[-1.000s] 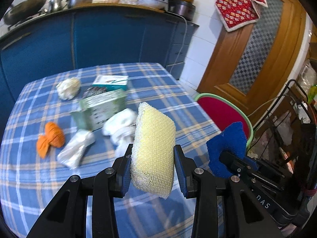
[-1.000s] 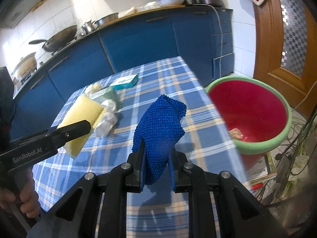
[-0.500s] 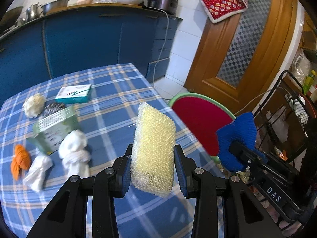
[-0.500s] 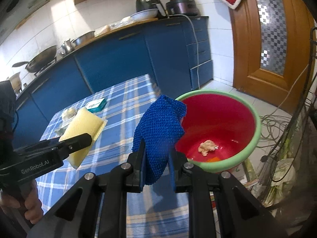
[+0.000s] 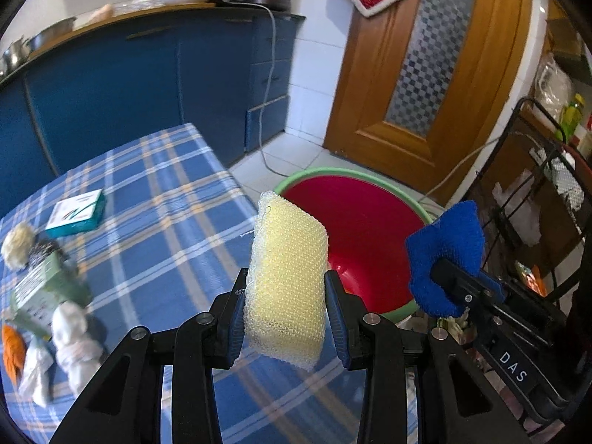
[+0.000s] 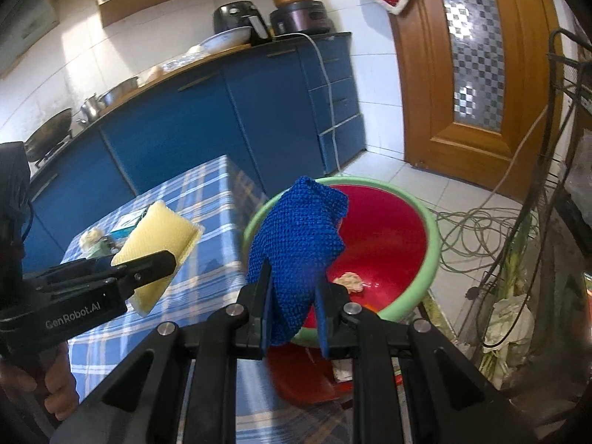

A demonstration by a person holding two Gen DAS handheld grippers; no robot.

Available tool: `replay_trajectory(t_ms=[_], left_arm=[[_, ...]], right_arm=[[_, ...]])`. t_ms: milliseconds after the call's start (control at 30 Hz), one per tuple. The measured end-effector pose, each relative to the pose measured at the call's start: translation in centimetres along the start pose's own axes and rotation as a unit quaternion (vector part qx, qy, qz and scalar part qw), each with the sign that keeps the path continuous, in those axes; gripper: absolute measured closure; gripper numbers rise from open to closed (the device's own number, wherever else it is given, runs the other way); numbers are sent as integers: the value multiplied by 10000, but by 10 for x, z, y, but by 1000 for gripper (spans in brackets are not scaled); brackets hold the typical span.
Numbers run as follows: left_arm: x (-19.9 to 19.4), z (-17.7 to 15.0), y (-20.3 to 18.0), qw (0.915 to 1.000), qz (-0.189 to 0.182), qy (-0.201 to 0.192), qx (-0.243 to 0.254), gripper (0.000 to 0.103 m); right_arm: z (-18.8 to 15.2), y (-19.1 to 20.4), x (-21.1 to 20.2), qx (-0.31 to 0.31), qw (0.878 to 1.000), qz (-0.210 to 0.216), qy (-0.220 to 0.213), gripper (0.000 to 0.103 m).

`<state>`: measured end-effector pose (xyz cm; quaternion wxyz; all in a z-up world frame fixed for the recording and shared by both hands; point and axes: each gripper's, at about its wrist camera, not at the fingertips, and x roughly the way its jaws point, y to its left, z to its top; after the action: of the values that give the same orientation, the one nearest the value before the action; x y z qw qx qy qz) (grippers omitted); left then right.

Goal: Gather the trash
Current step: 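Carry the yellow sponge and blue cloth in both tools over the red bucket, then open both tools to drop the sponge and cloth into the bucket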

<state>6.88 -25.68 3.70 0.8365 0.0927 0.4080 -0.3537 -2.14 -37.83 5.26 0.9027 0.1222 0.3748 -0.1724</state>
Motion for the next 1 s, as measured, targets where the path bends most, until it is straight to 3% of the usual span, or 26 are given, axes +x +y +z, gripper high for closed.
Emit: replay_trajectory(t_ms=[433, 533, 700, 1000], left_arm=[[52, 11, -28, 9990, -116, 385, 171, 62], [58, 11, -31, 9988, -121, 428, 207, 56], [63, 10, -34, 9985, -136, 452, 279, 47], [59, 11, -29, 9991, -43, 369, 202, 47]], right_arm=[[2, -41, 20, 342, 9990, -270, 137, 82], [0, -48, 24, 410, 9986, -294, 181, 81], [-2, -57, 27, 500, 9980, -329, 214, 81], [0, -64, 33, 576, 9975, -357, 217, 77]])
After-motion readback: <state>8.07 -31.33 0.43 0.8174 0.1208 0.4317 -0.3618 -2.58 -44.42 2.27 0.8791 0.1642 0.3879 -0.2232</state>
